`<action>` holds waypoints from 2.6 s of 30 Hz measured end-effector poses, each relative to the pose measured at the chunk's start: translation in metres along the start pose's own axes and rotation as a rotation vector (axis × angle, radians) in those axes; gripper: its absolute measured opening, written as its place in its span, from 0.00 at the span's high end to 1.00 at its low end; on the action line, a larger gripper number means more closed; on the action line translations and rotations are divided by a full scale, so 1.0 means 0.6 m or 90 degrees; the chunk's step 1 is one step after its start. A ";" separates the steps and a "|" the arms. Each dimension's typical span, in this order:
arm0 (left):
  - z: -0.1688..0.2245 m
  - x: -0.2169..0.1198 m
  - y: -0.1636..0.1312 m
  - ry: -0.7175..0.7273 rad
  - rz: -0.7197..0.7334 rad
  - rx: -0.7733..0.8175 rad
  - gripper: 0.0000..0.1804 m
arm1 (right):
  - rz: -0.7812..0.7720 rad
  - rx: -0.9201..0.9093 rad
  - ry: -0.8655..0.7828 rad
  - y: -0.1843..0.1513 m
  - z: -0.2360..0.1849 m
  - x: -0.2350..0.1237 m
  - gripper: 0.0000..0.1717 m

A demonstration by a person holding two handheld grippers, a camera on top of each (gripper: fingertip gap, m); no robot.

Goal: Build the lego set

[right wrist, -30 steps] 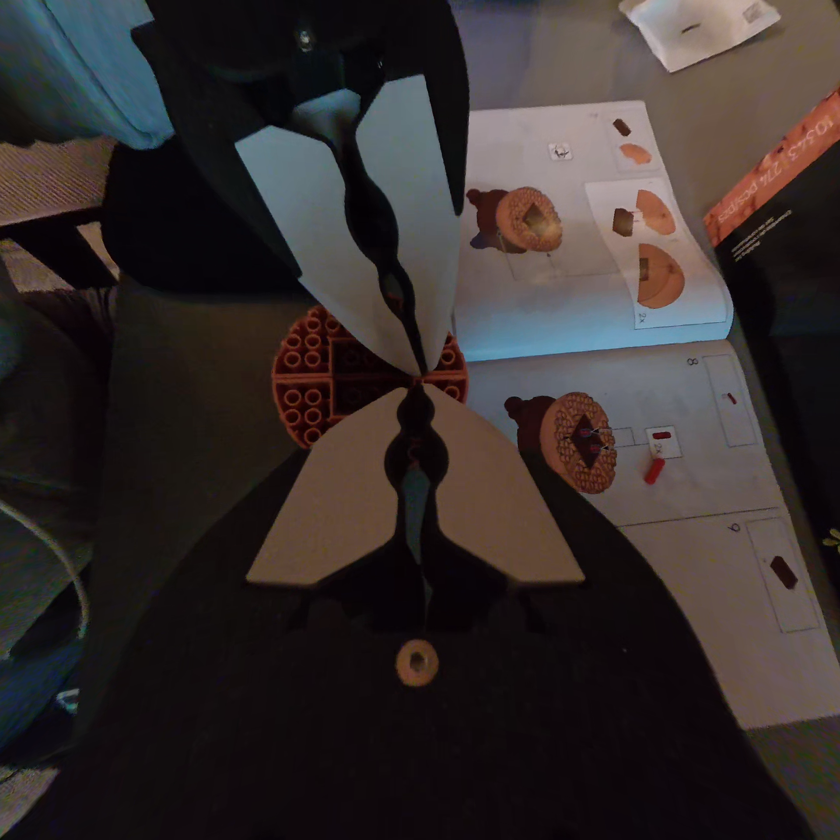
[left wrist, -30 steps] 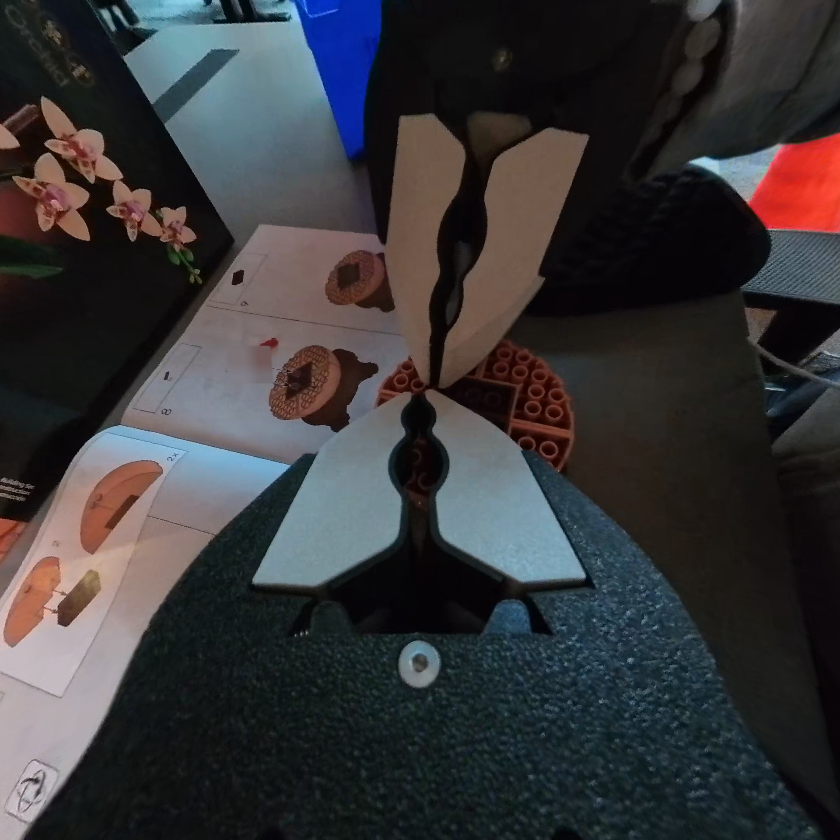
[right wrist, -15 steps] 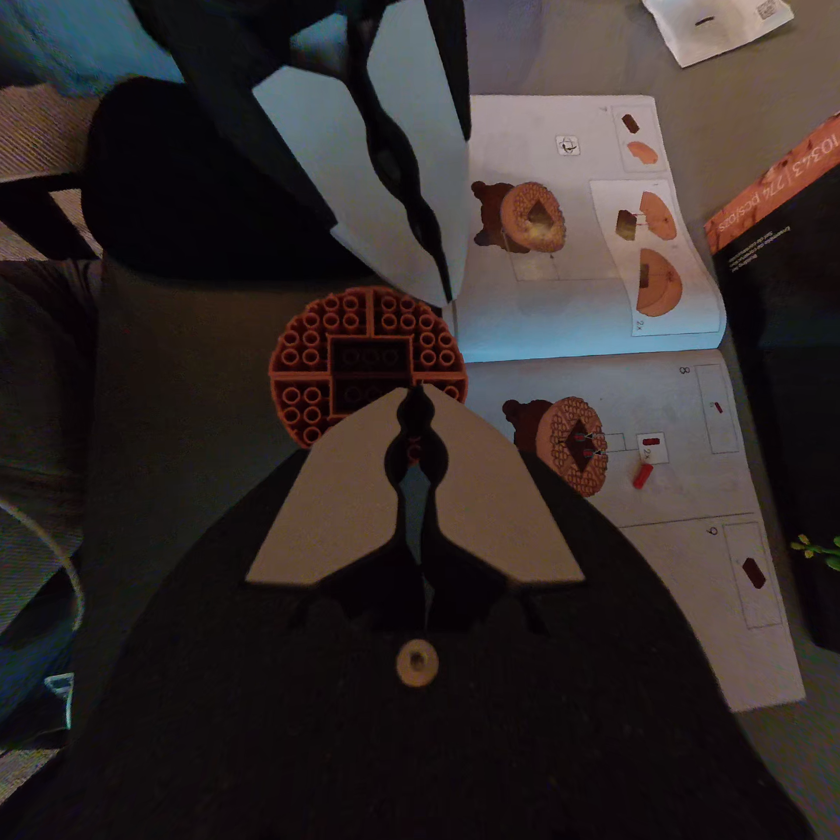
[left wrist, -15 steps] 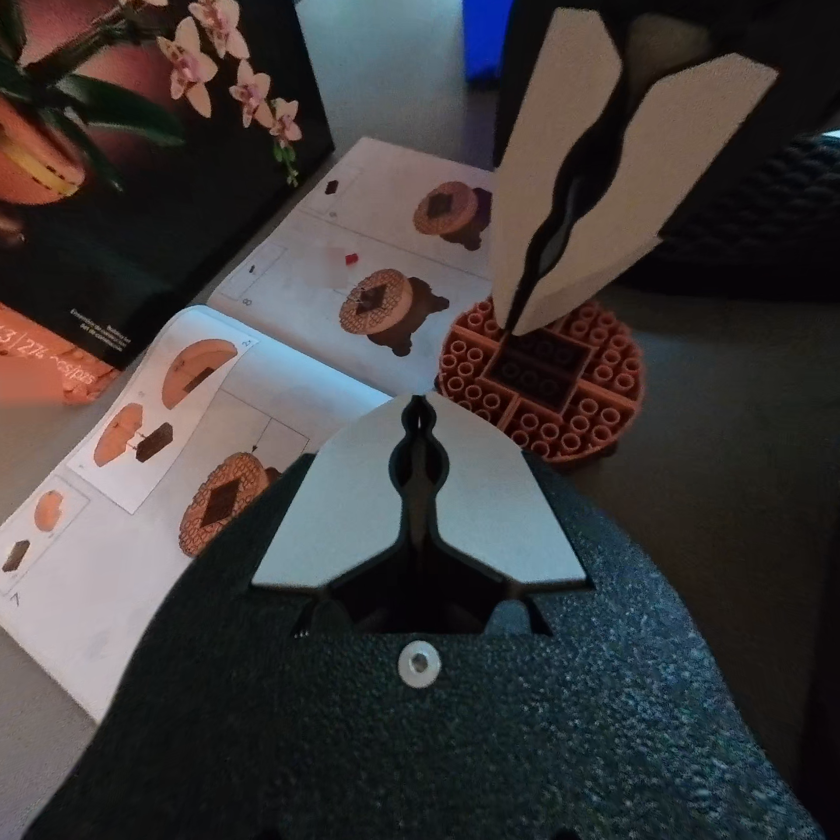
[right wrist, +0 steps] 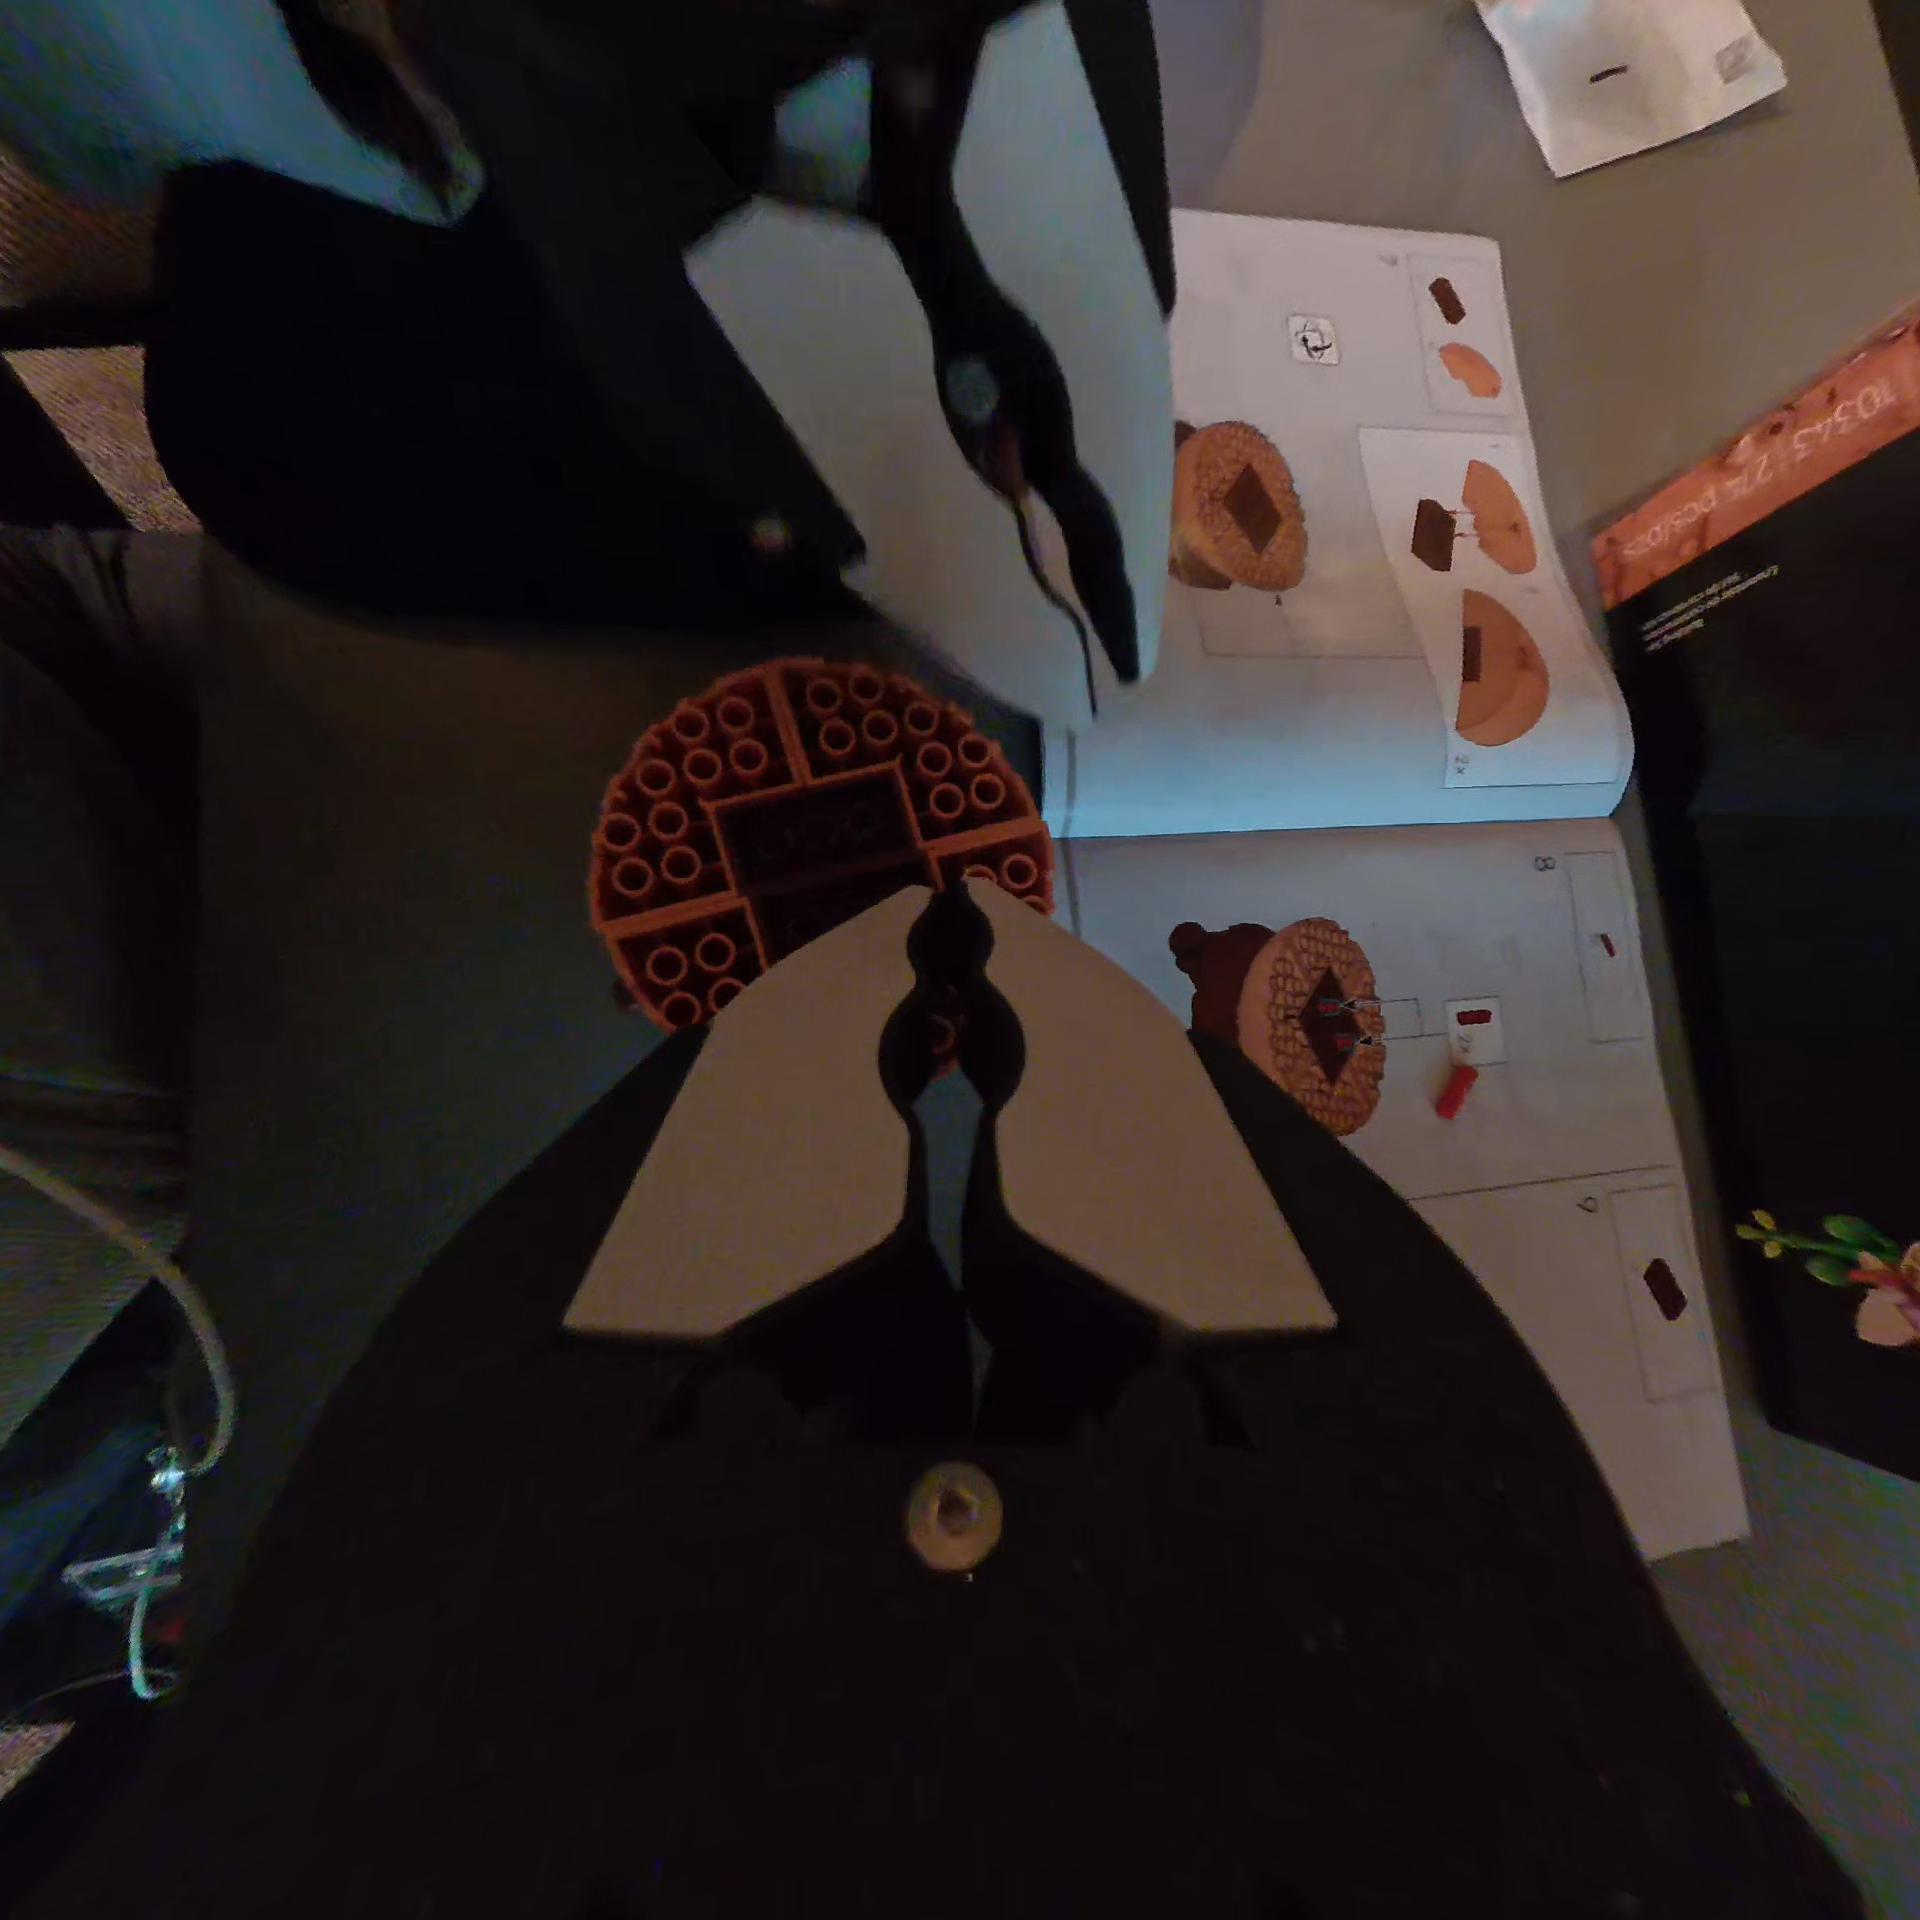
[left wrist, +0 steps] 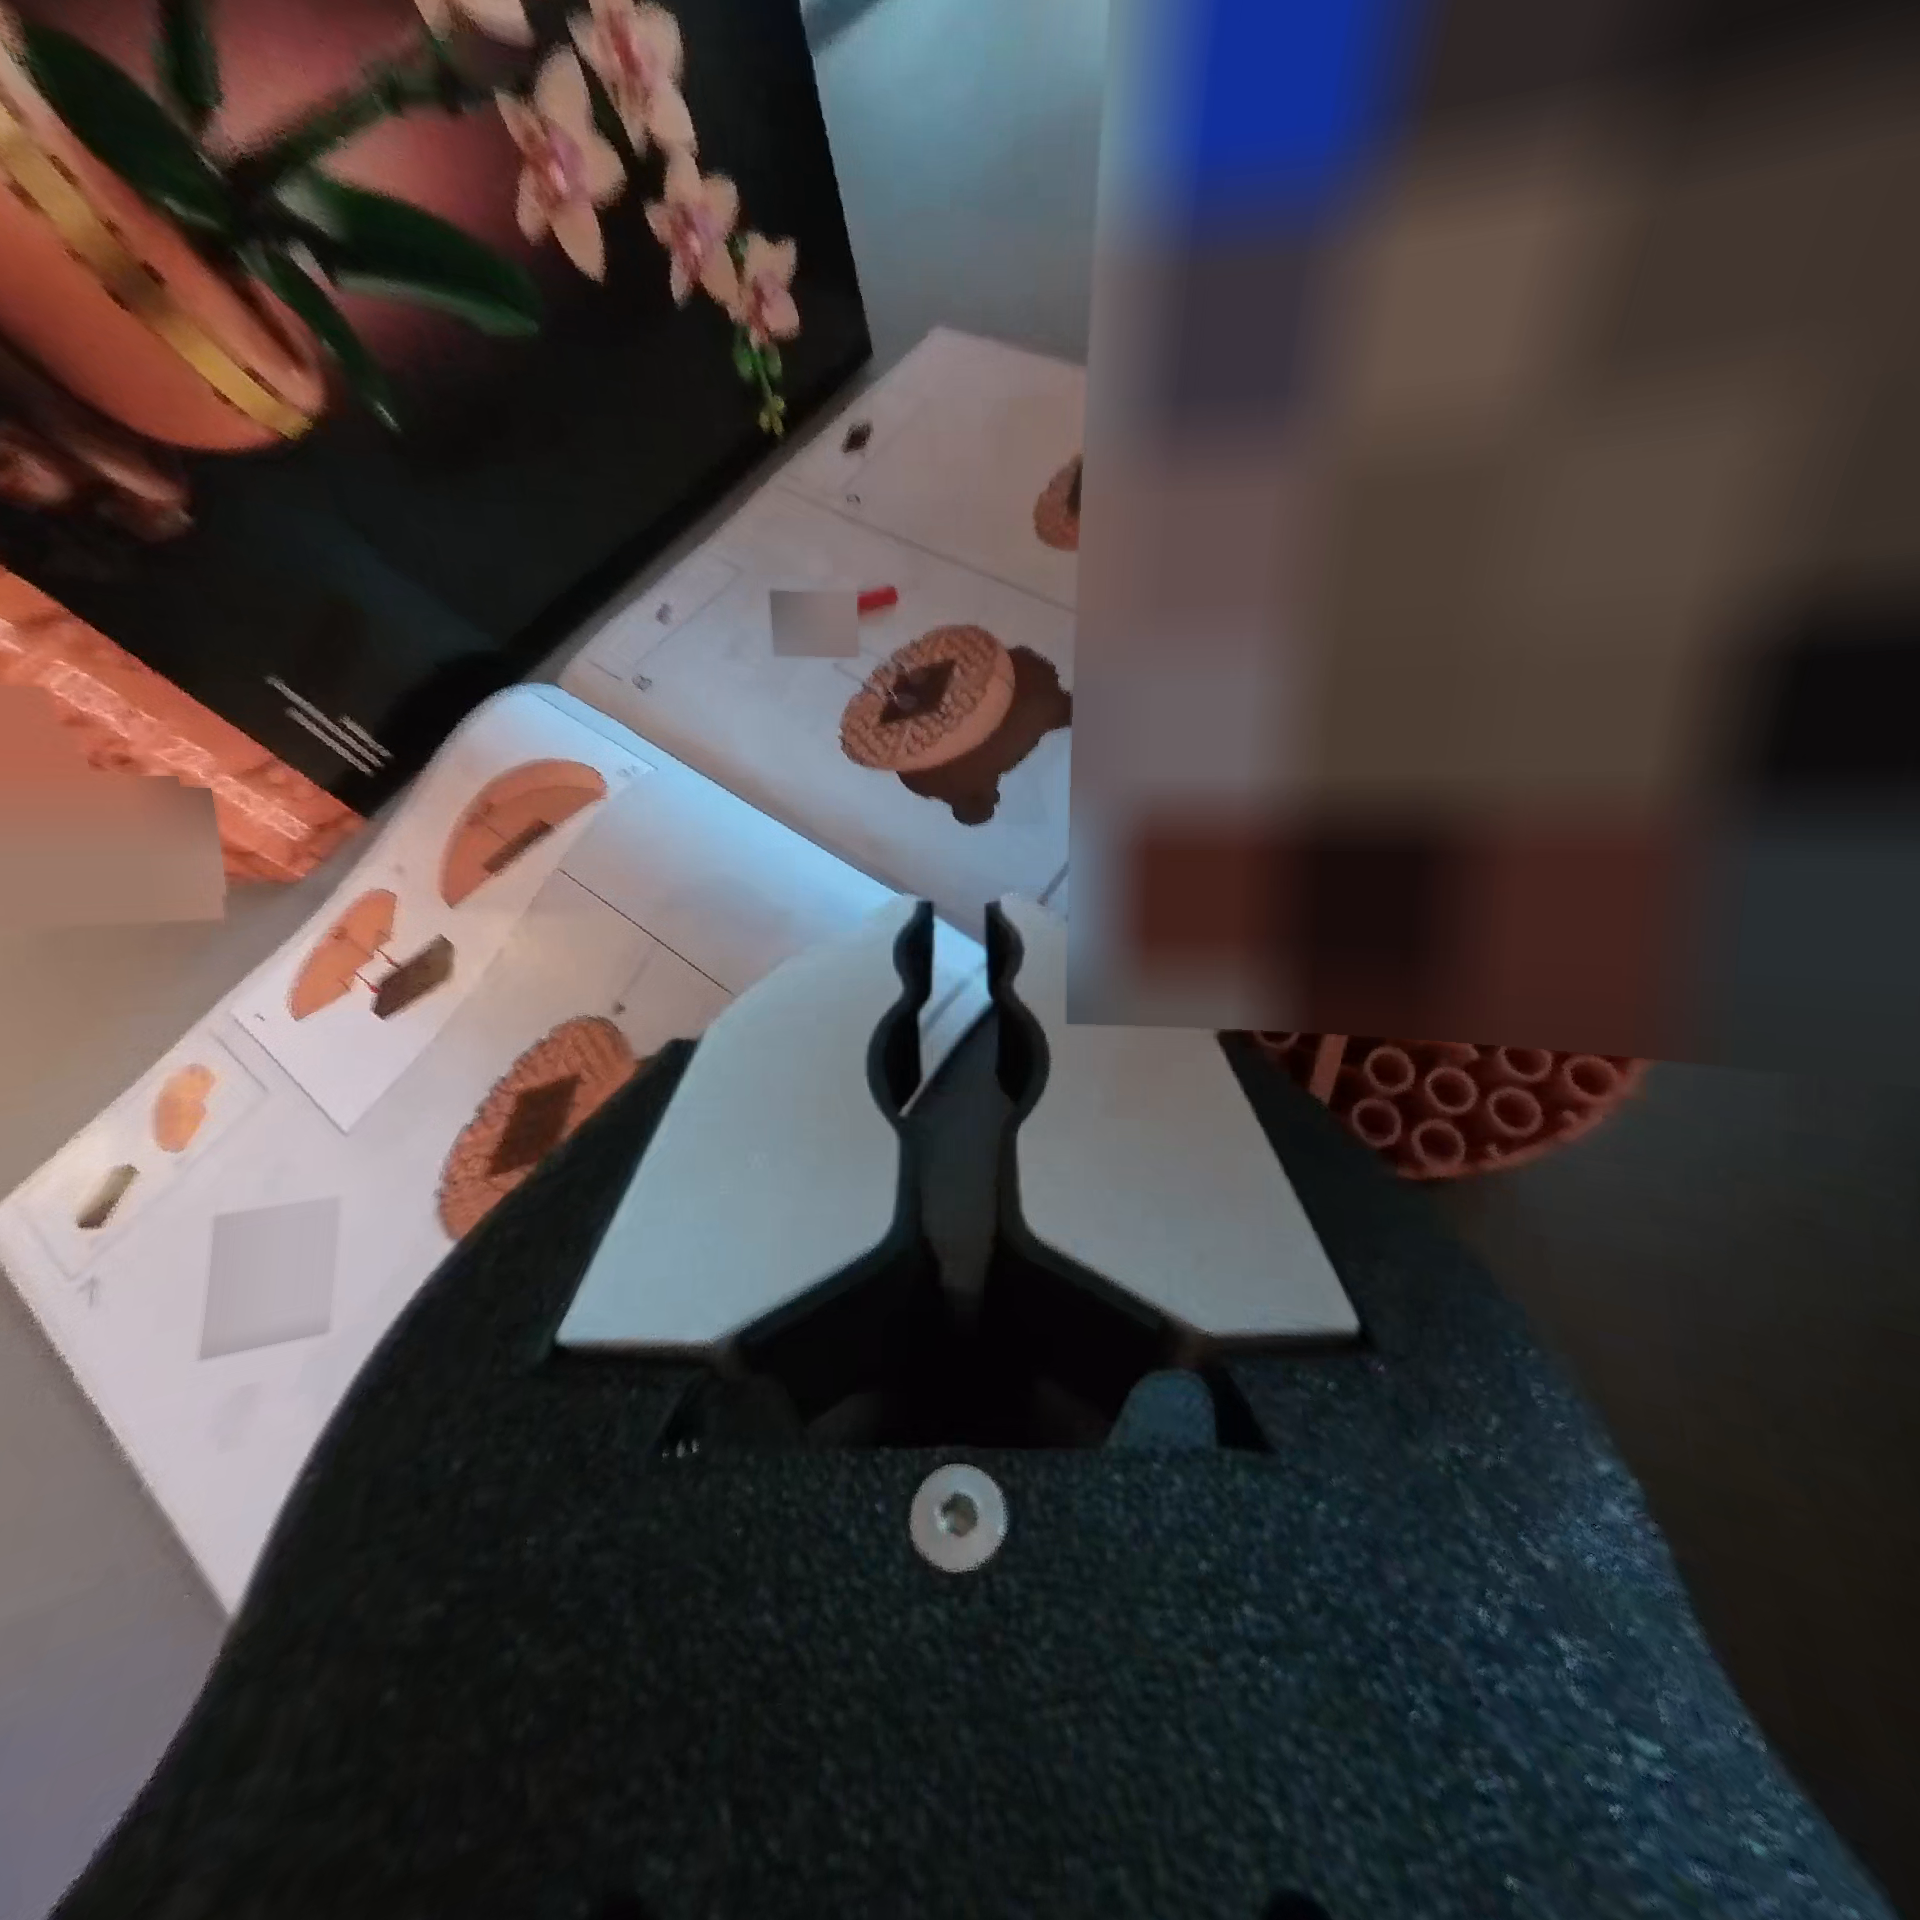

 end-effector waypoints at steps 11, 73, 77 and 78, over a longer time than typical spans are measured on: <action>0.035 -0.067 -0.051 -0.278 -0.048 0.073 0.64 | -0.002 -0.011 0.024 0.001 0.004 0.000 1.00; 0.045 -0.040 0.010 -0.232 -0.134 0.124 0.95 | -0.068 -0.017 0.025 0.015 0.000 0.003 1.00; 0.046 -0.040 0.011 -0.230 -0.142 0.124 0.95 | -0.070 -0.024 0.031 0.015 0.000 0.004 1.00; 0.046 -0.040 0.011 -0.228 -0.143 0.125 0.95 | -0.072 -0.029 0.029 0.016 0.000 0.004 1.00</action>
Point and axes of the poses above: each gripper's, where its closed fingertips meet, x out along the fingers, y out of its top, z = x × y across the jaws, the point moved 7 cm from there along -x, back along the fingers, and after that the axes turned 6 degrees about -x, right-handed, at the moved point
